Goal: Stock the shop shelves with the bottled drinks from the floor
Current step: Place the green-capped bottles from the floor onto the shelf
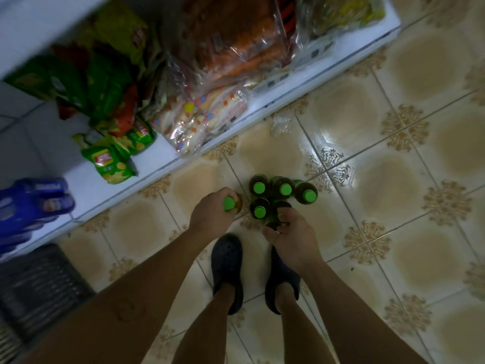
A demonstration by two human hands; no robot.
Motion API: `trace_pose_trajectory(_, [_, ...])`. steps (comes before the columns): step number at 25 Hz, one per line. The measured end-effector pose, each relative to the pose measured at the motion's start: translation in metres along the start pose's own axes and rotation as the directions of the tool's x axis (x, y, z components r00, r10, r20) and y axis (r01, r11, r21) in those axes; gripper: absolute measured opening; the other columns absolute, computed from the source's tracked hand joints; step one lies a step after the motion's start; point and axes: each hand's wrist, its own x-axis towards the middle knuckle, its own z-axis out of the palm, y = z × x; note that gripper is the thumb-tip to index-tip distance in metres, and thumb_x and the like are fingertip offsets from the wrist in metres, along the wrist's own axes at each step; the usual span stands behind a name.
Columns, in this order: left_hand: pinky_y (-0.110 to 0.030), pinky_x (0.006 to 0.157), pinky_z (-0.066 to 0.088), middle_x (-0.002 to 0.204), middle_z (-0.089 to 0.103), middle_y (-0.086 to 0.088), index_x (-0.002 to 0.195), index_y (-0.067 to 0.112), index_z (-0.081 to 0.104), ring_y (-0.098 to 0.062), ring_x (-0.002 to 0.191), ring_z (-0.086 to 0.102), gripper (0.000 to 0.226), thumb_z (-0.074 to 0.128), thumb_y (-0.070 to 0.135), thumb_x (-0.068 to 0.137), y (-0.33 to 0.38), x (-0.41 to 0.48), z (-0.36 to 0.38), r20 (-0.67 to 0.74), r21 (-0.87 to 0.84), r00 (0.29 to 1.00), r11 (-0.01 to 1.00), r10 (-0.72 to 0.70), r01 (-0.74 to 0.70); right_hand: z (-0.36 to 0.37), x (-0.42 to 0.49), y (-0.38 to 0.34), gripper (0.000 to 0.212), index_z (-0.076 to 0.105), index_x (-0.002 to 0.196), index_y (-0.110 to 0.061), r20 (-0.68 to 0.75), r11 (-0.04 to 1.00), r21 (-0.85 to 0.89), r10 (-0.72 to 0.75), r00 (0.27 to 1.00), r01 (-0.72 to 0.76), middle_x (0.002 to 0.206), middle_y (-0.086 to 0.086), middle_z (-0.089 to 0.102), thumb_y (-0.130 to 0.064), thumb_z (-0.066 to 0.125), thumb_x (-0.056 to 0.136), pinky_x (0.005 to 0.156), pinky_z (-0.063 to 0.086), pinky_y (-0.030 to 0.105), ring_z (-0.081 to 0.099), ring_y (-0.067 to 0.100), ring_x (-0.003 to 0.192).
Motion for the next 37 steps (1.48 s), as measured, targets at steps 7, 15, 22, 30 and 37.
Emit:
trace_pose_trajectory(7, [-0.02,0.07,0.048,0.082,0.063,0.03,0.086,0.042,0.056,0.002,0.076,0.059,0.027,0.074,0.021,0.081,0.078,-0.142,-0.115,-0.264,-0.18,0.956,0.967,0.127,-0.178,-0.031,-0.095,-0.091,0.06,0.052,0.132,-0.02,0.032,0.969,-0.023,-0.244,0.969,0.245,0.122,0.002,0.059,-0.03,0.078,0.08,0.088,0.047,0.026,0.058,0.019,0.112])
trace_pose_trajectory(15, [-0.028,0.062,0.05,0.069,0.062,0.019,0.092,0.037,0.063,0.001,0.064,0.056,0.015,0.072,0.033,0.08,0.17,-0.305,-0.208,-0.395,-0.195,0.889,0.924,0.233,-0.329,-0.095,-0.249,-0.174,0.086,0.036,0.148,-0.029,0.11,0.847,-0.054,-0.521,0.846,0.528,0.136,-0.007,0.042,-0.029,0.08,0.074,0.094,0.037,0.022,0.044,0.008,0.122])
trace_pose_trajectory(22, [-0.024,0.053,0.033,0.062,0.056,0.023,0.087,0.038,0.061,0.001,0.062,0.052,0.013,0.07,0.046,0.082,0.213,-0.409,-0.305,-0.482,-0.012,0.8,0.91,0.358,-0.414,-0.127,-0.353,-0.243,0.054,0.056,0.115,-0.031,0.138,0.73,0.06,-0.681,0.719,0.68,0.106,-0.018,0.066,-0.005,0.082,0.075,0.069,0.045,0.006,0.061,-0.014,0.09])
trace_pose_trajectory(30, [-0.04,0.07,0.054,0.072,0.064,0.014,0.09,0.038,0.062,-0.009,0.07,0.059,0.024,0.066,0.055,0.074,0.193,-0.499,-0.413,-0.694,0.068,0.618,0.888,0.37,-0.455,-0.101,-0.438,-0.355,0.051,0.061,0.109,-0.029,0.123,0.541,-0.041,-0.832,0.541,0.84,0.093,-0.014,0.069,-0.027,0.088,0.067,0.065,0.044,0.011,0.06,-0.009,0.082])
trace_pose_trajectory(37, [-0.016,0.057,0.04,0.052,0.055,0.02,0.094,0.023,0.067,-0.001,0.051,0.048,0.023,0.078,0.036,0.079,0.146,-0.578,-0.497,-0.843,0.035,0.429,0.83,0.323,-0.556,-0.043,-0.512,-0.444,0.054,0.063,0.095,-0.033,0.121,0.372,-0.126,-0.914,0.386,0.92,0.088,-0.015,0.073,-0.056,0.082,0.05,0.074,0.057,0.033,0.067,0.001,0.081])
